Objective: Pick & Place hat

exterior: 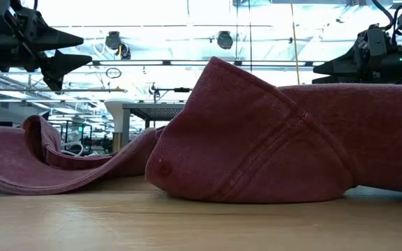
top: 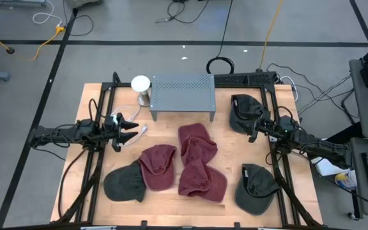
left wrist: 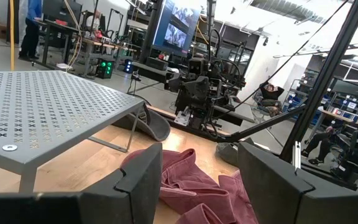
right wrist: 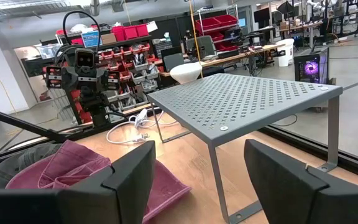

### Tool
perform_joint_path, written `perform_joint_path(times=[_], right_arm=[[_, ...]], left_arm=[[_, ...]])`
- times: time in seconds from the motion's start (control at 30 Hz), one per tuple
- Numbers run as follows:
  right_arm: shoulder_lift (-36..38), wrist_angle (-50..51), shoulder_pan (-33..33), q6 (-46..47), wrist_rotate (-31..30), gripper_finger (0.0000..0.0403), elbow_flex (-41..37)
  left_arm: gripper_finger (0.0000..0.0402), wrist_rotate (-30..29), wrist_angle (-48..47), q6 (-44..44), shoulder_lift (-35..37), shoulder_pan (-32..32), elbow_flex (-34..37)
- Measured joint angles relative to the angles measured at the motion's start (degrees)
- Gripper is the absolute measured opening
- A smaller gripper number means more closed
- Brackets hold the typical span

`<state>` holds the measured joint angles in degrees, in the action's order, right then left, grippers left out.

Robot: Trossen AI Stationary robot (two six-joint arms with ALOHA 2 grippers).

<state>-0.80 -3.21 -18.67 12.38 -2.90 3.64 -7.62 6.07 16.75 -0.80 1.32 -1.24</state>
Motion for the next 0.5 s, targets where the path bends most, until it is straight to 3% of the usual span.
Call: perform_joint_path(times=[0.5], right_arm=[[-0.01,-2.36,-0.03,-2.79,-2.33,0.0242,0.01]], left_arm=[[0.0214,0.02,0.00,-0.01,0.00,0.04,-0.01]])
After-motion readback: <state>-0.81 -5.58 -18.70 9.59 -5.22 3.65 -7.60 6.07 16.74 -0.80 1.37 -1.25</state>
